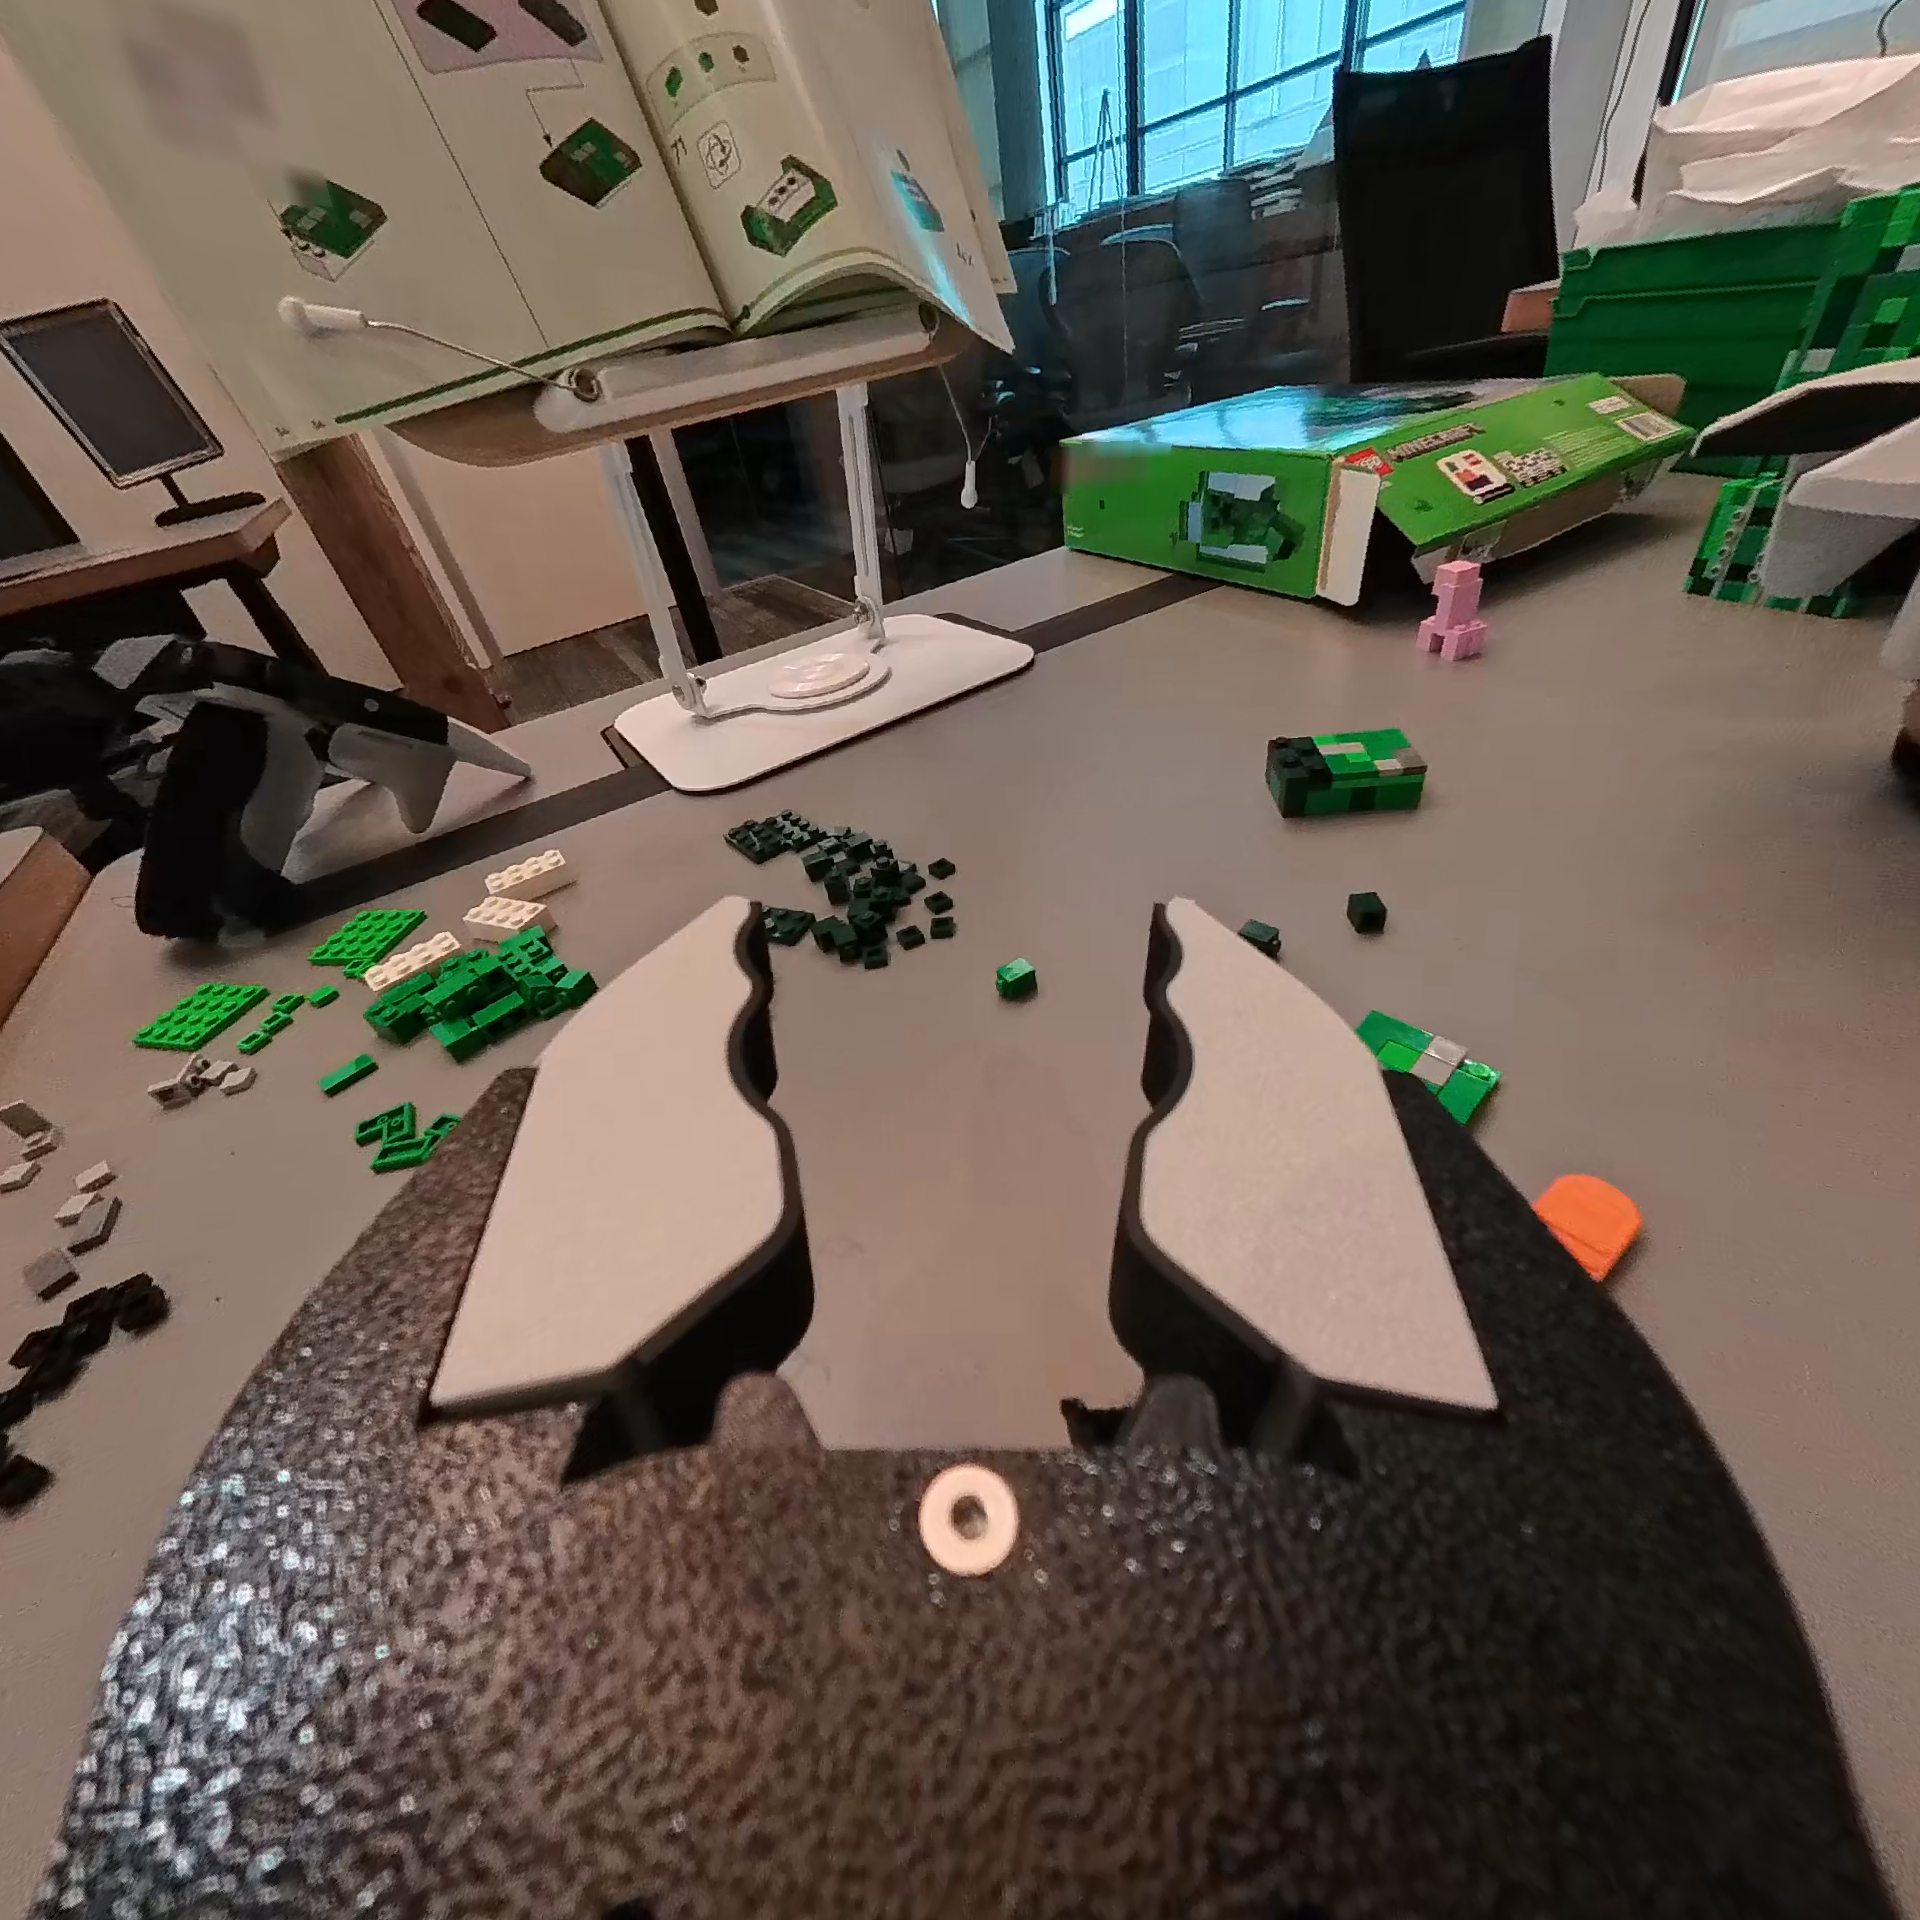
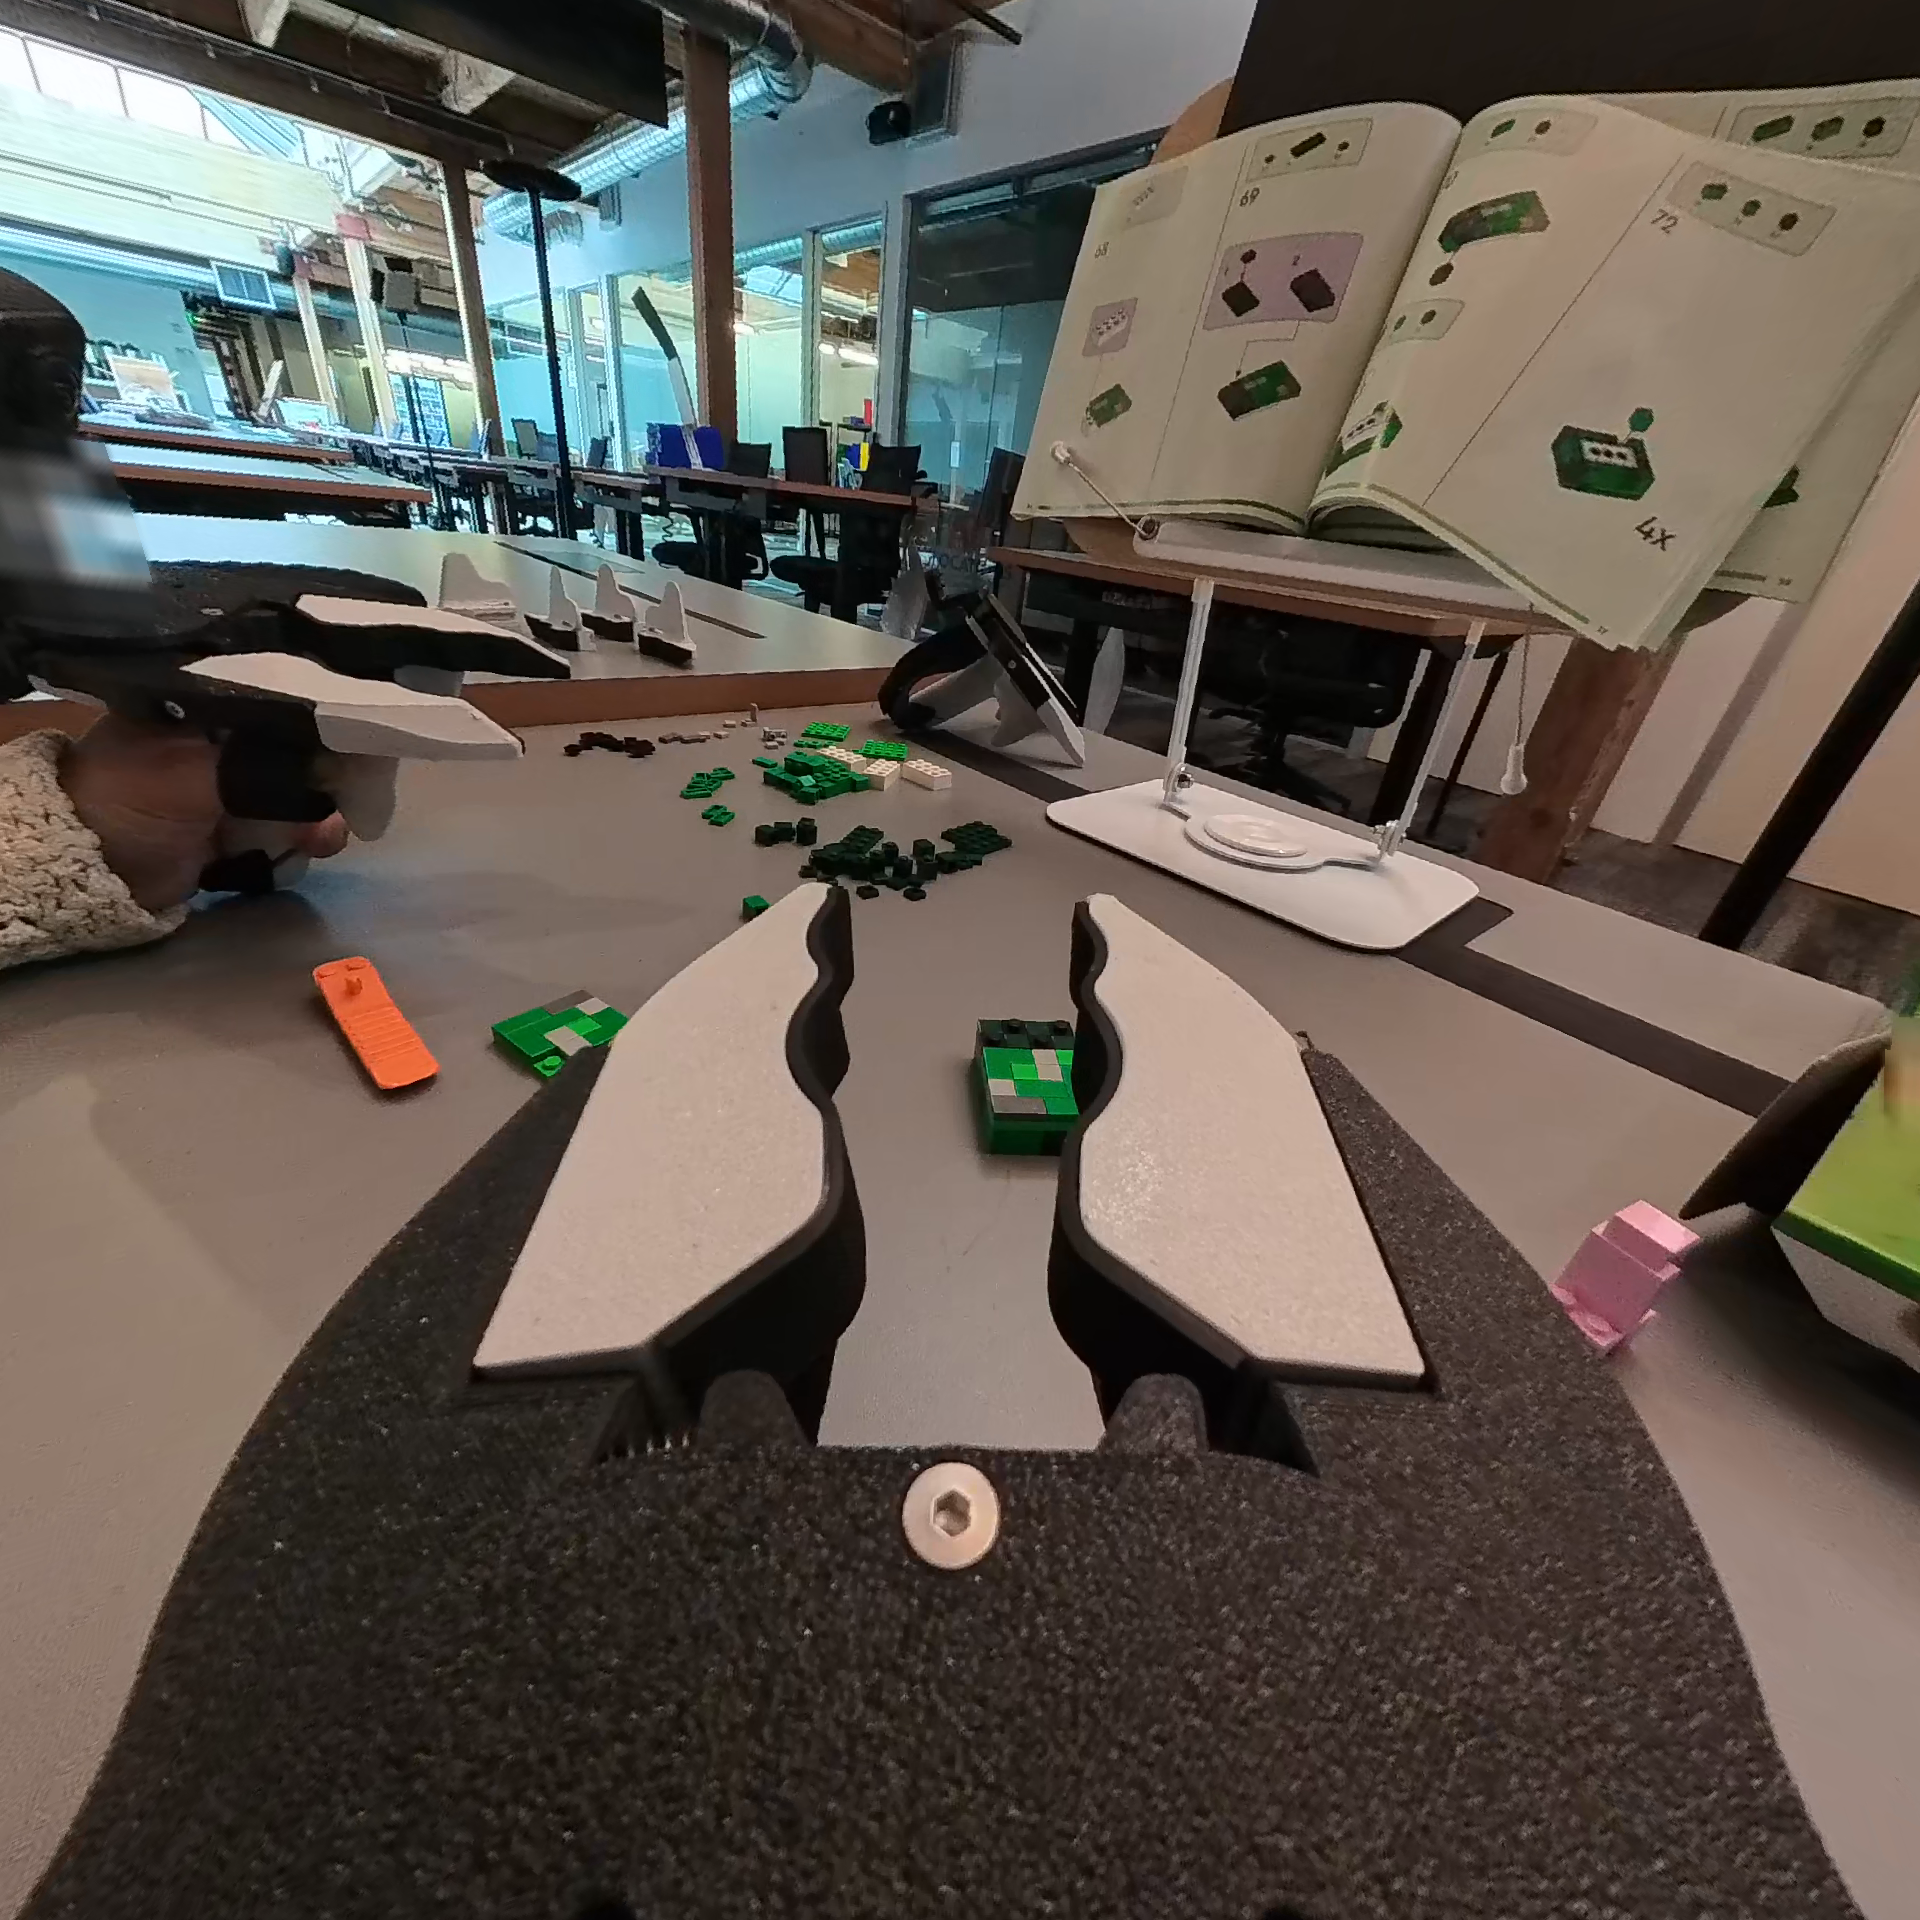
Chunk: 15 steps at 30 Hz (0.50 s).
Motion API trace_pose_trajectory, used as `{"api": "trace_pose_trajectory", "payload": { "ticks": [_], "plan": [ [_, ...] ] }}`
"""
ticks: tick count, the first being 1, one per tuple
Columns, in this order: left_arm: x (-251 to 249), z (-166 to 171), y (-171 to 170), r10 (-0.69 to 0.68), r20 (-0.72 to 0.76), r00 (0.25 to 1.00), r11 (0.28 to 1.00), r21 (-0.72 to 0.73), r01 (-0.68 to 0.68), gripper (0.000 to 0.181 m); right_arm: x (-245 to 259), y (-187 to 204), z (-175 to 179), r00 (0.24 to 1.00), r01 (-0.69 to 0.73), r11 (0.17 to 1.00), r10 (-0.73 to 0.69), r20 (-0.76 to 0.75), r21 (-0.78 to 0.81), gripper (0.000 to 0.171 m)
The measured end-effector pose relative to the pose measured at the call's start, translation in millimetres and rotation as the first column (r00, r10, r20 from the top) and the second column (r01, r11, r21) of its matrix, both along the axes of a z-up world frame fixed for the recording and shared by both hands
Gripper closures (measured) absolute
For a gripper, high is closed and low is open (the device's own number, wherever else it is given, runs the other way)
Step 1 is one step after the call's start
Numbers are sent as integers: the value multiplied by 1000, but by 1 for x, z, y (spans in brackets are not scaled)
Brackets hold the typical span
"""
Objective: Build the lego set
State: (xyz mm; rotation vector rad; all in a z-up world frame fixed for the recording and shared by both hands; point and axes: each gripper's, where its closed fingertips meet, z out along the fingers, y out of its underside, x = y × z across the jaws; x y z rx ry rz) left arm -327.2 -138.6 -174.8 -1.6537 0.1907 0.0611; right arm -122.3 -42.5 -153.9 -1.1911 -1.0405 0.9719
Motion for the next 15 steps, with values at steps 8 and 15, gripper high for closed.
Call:
{"api": "trace_pose_trajectory", "payload": {
  "ticks": [8, 15],
  "plan": [
    [0, 0, -1, 0, 0, 1000, 1000, -1, 0, 113, 0, 0, 0, 1000, 0, 1000, 0, 1, 0, 132],
    [0, 0, -1, -5, -2, 1000, 1000, 0, 5, 113, 0, 0, 0, 1000, 3, 1000, -3, 4, -1, 132]
  ]
}}
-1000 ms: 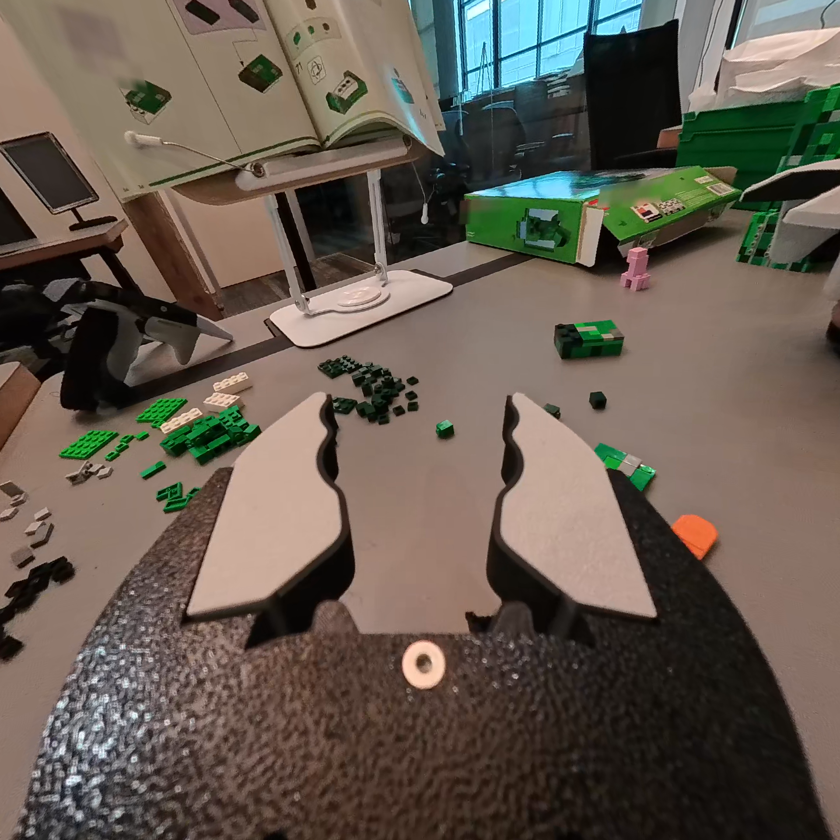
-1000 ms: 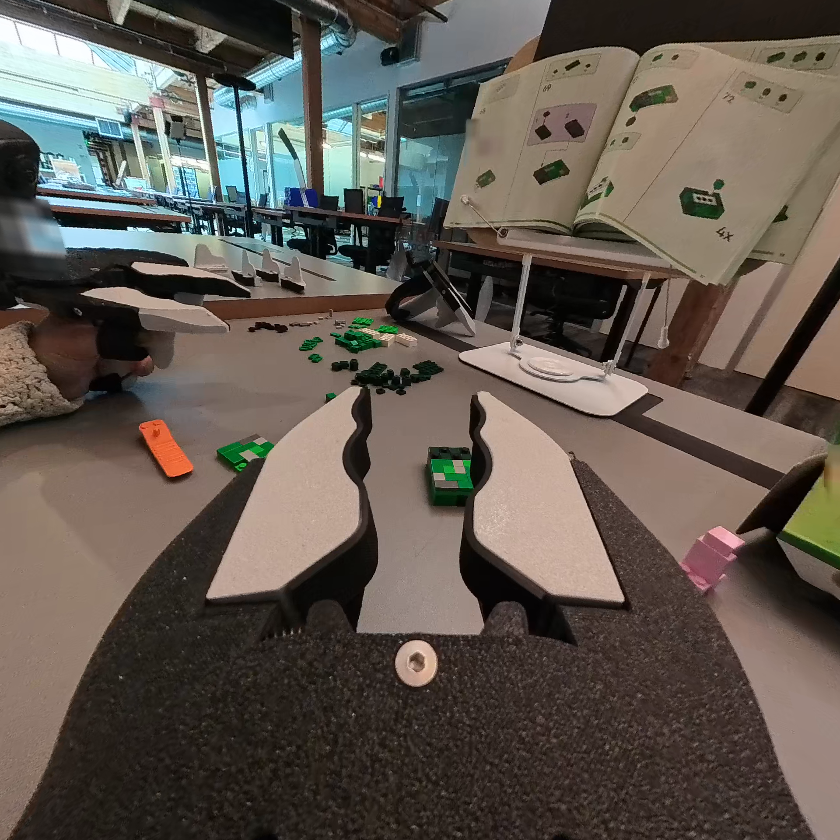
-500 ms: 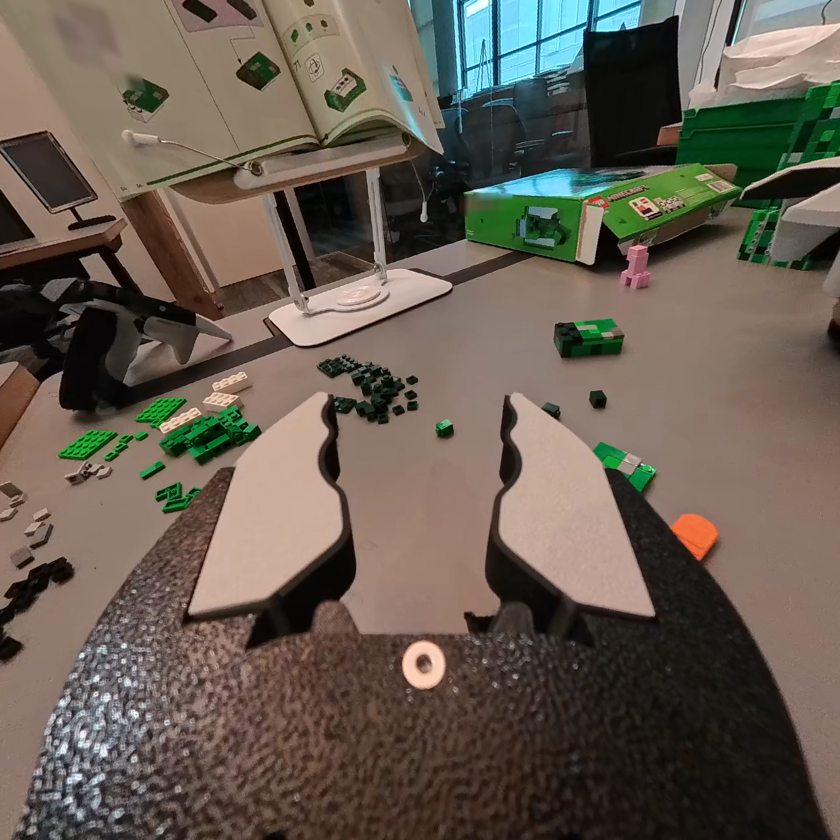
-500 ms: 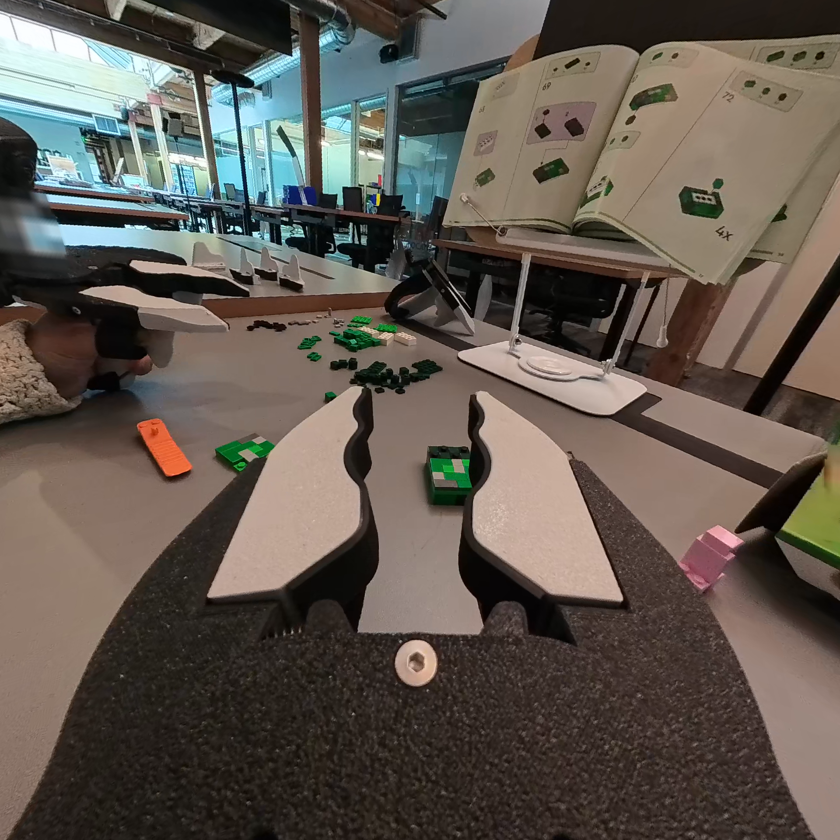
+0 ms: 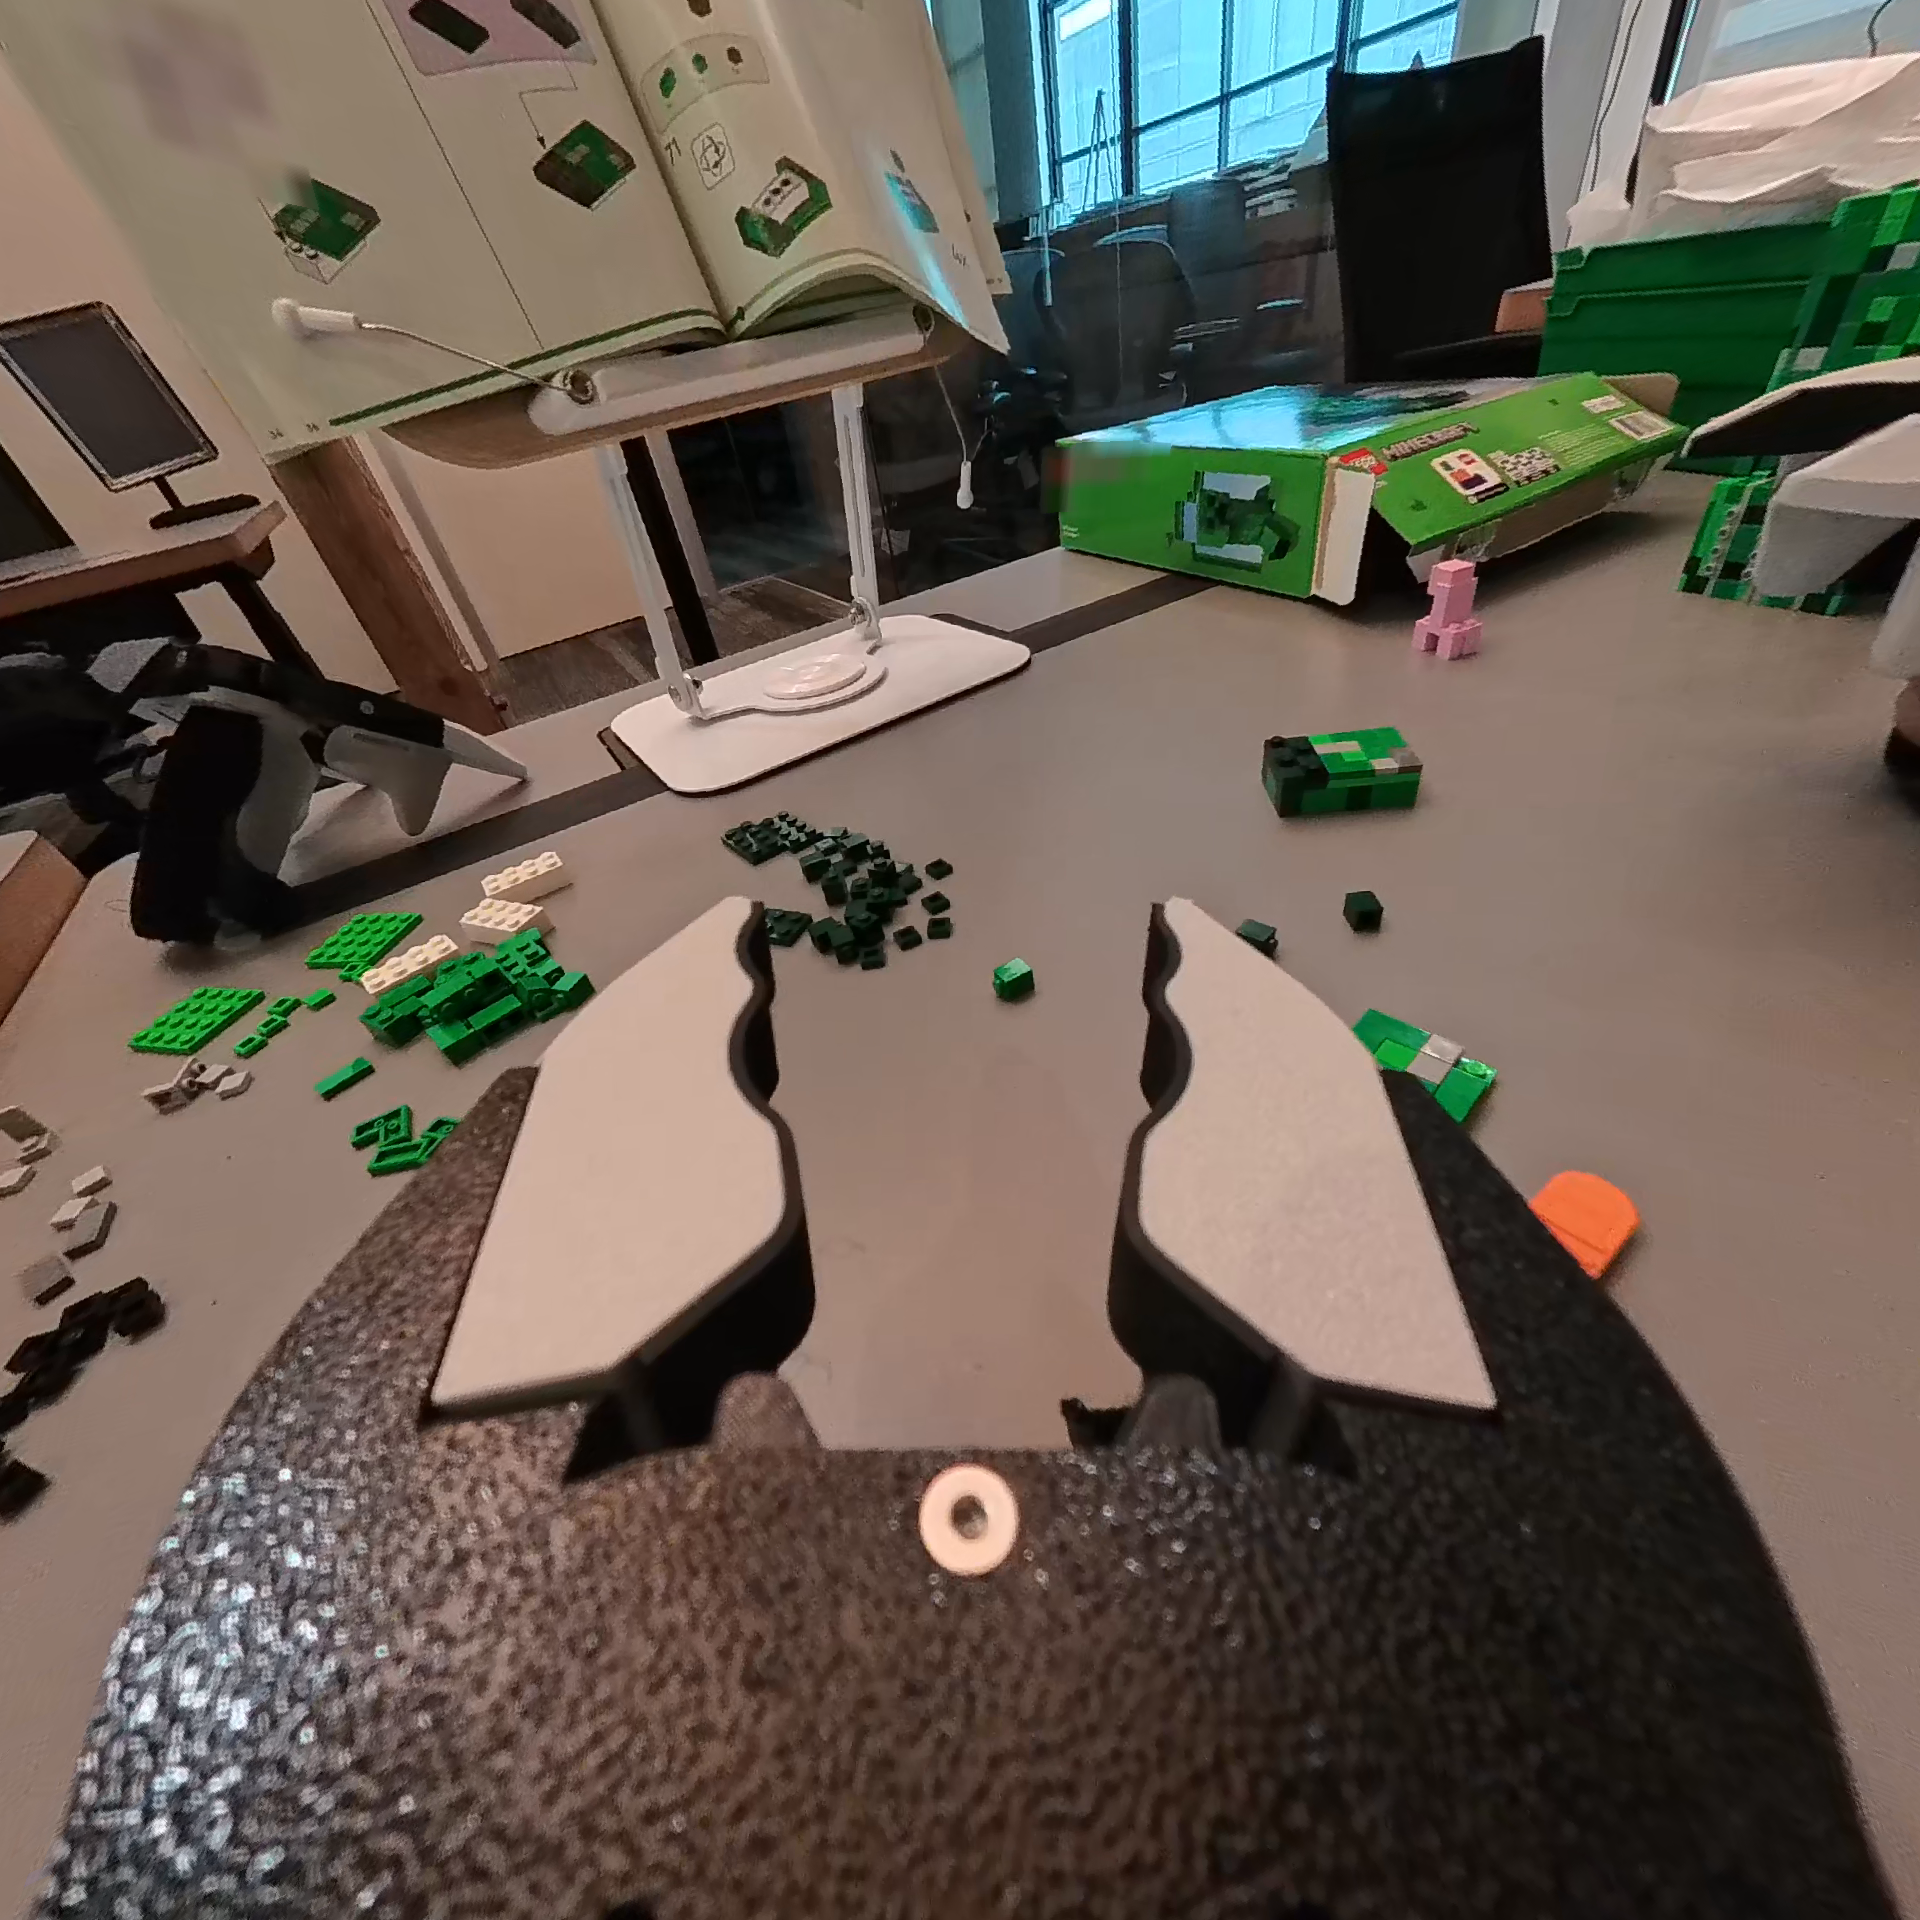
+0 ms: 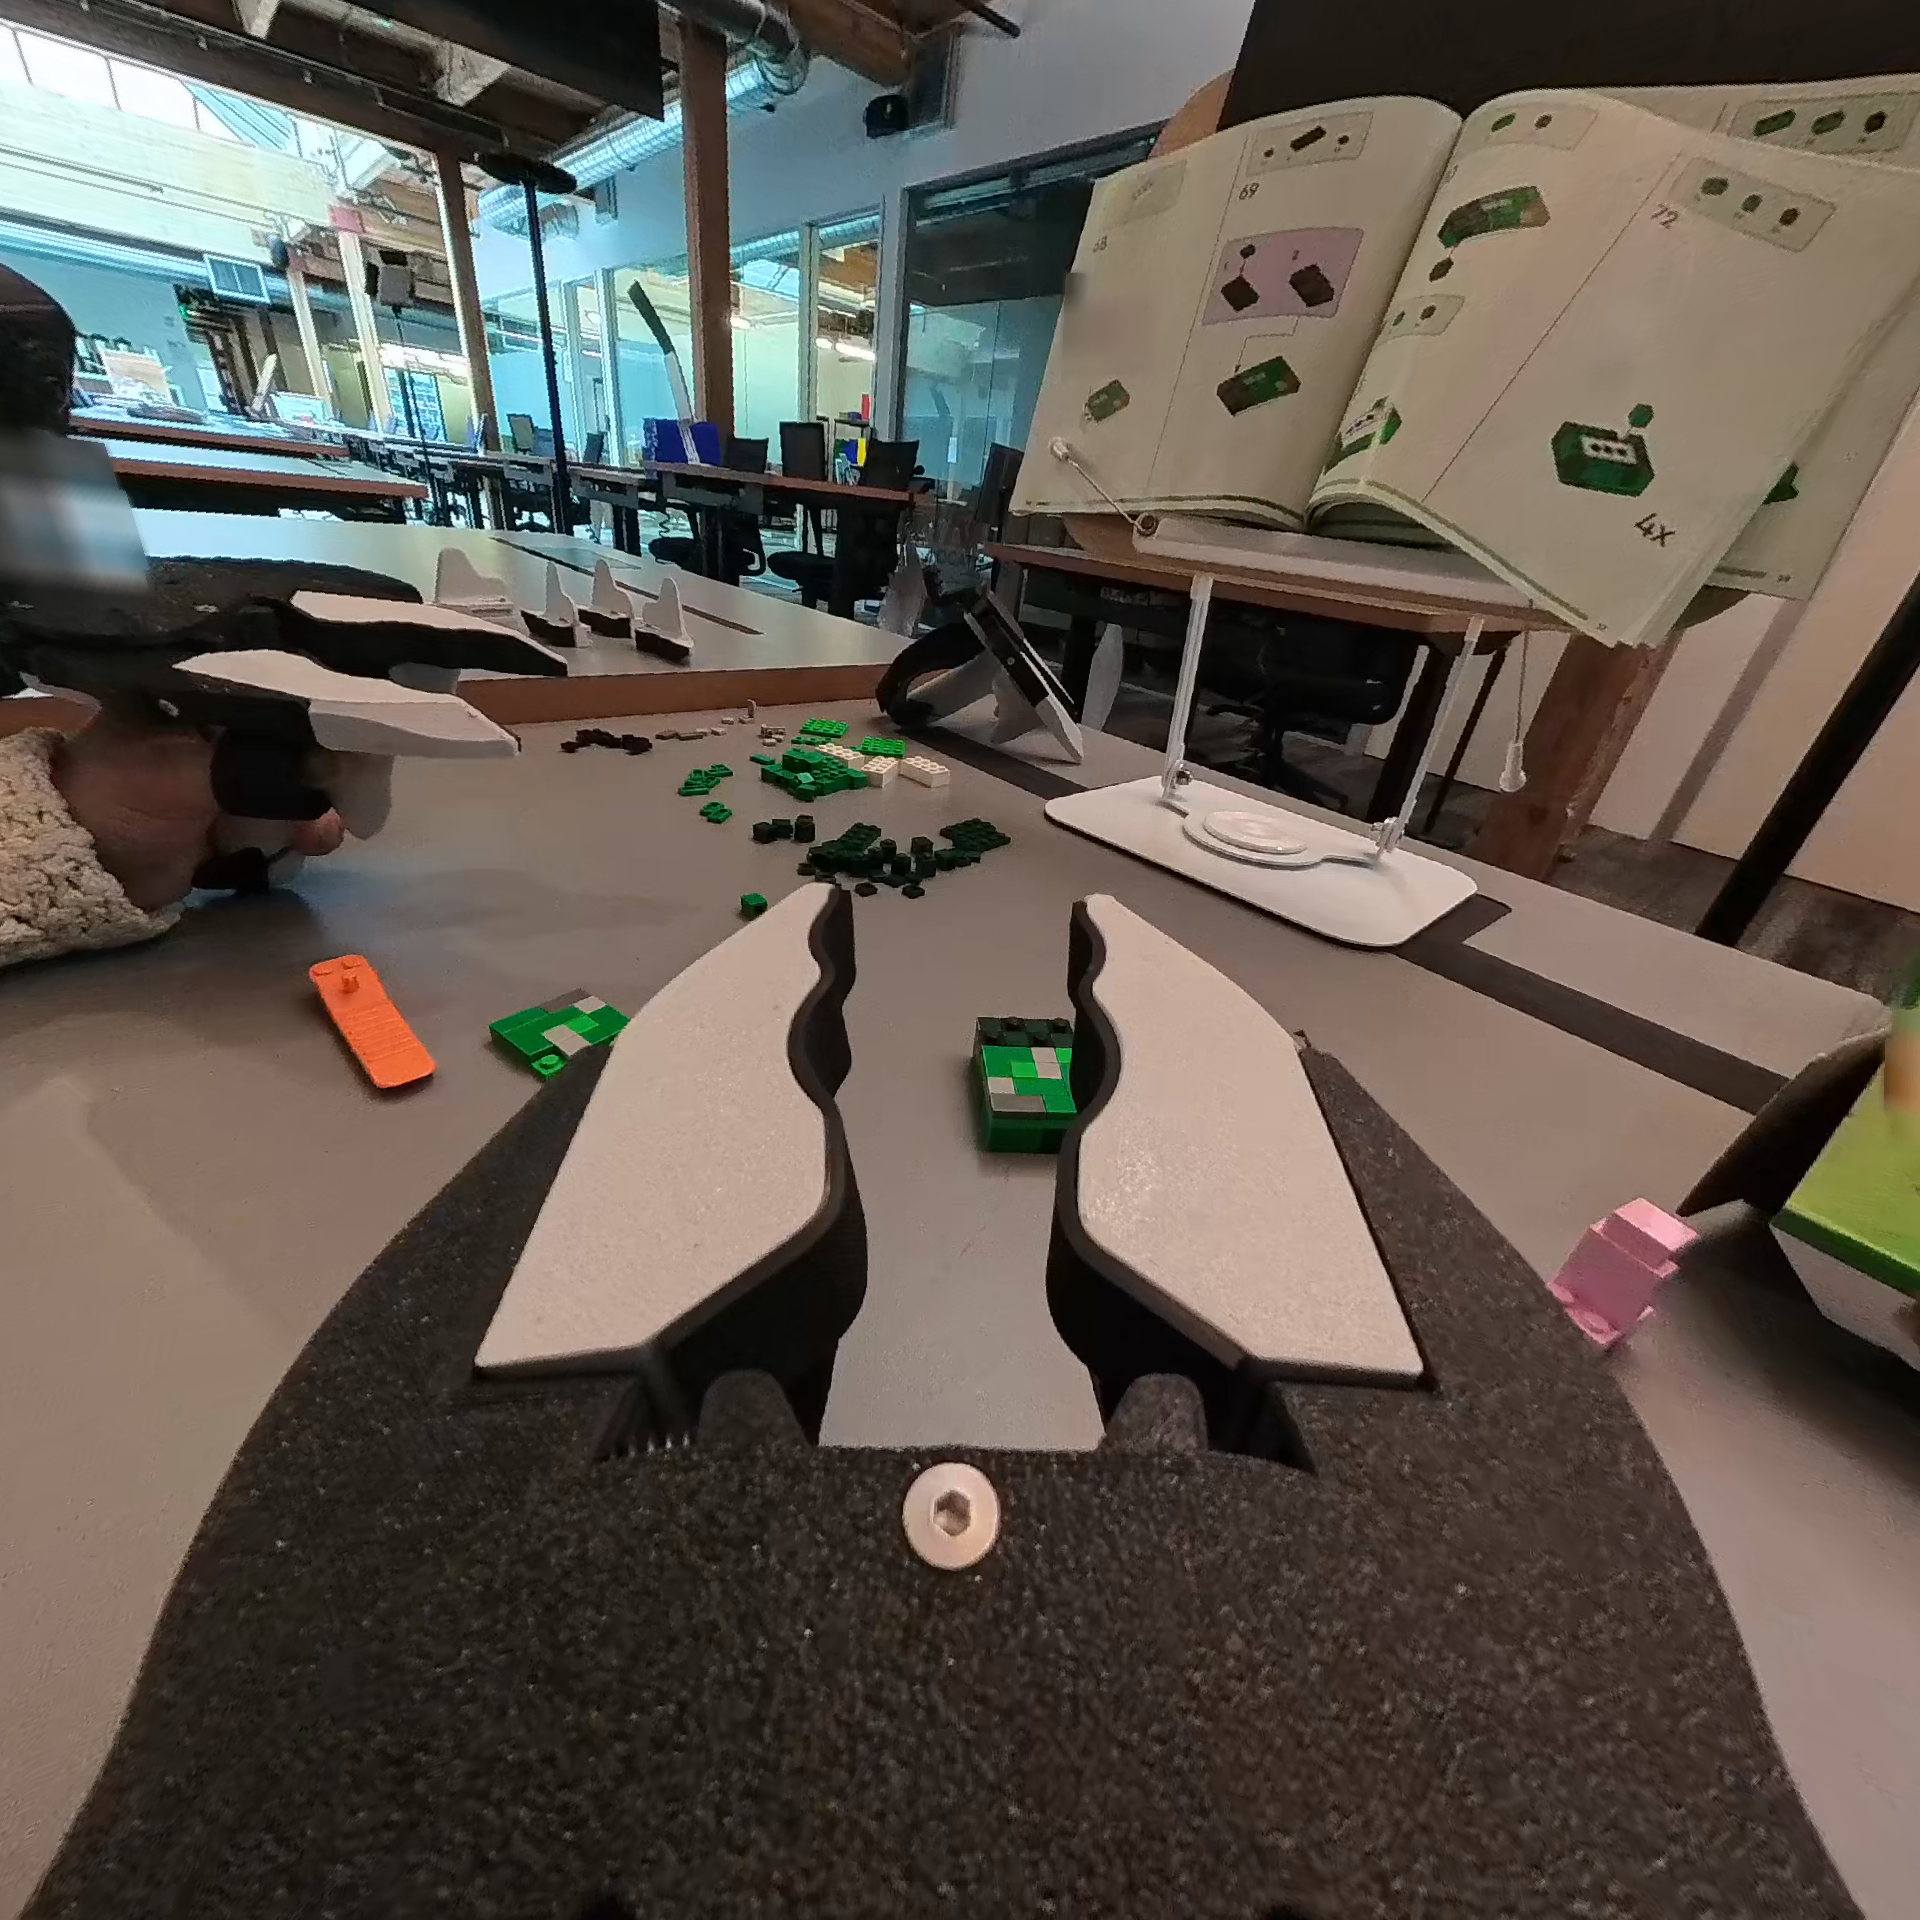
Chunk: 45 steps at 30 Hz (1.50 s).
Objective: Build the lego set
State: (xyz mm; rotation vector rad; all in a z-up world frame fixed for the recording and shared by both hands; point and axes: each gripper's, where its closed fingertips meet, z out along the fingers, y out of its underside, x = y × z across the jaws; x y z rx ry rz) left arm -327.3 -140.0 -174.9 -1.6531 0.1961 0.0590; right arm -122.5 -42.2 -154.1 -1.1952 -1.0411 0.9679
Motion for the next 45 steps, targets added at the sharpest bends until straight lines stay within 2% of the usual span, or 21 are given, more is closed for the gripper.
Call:
{"api": "trace_pose_trajectory", "payload": {
  "ticks": [13, 15, 16, 18, 20, 22, 24, 27, 31, 34, 38, 45],
  "plan": [
    [0, -2, 0, 1, -12, 1000, 1000, -12, -1, 113, -3, -4, -2, 1000, -12, 1000, 11, 28, 25, 133],
    [-1, -2, 0, 2, -12, 1000, 1000, -12, -2, 113, -8, -20, -4, 995, -80, 995, 77, 57, 58, 132],
    [-1, -2, 0, 3, -12, 1000, 1000, -12, -3, 113, -12, -36, -6, 985, -159, 986, 154, 79, 59, 132],
    [-1, -2, 0, 5, -11, 1000, 1000, -12, -6, 113, -21, -78, -9, 928, -358, 934, 355, 110, 7, 134],
    [-2, -2, 0, 7, -11, 1000, 1000, -12, -8, 113, -26, -126, -11, 819, -550, 831, 556, 141, -80, 134],
    [-2, -2, 0, 8, -12, 1000, 1000, -14, -8, 113, -28, -166, -21, 703, -666, 738, 670, 239, -113, 137],
    [-2, -2, 0, 8, -16, 1000, 1000, -16, -8, 113, -28, -194, -39, 585, -732, 665, 724, 366, -145, 143],
    [-2, -3, 0, 7, -21, 1000, 1000, -18, -8, 113, -25, -224, -61, 444, -792, 576, 771, 457, -202, 146],
    [-2, -3, 0, 7, -21, 1000, 1000, -21, -7, 113, -21, -244, -79, 313, -826, 507, 775, 548, -245, 149],
    [-2, -3, -1, 6, -19, 1000, 1000, -19, -7, 113, -20, -253, -87, 270, -832, 495, 756, 596, -251, 149],
    [-2, -2, -1, 7, -17, 1000, 1000, -16, -8, 113, -24, -253, -99, 272, -833, 519, 688, 673, -194, 149],
    [-3, -2, -1, 9, -13, 1000, 1000, -14, -9, 113, -24, -253, -102, 262, -824, 529, 674, 691, -204, 154]
  ]
}}
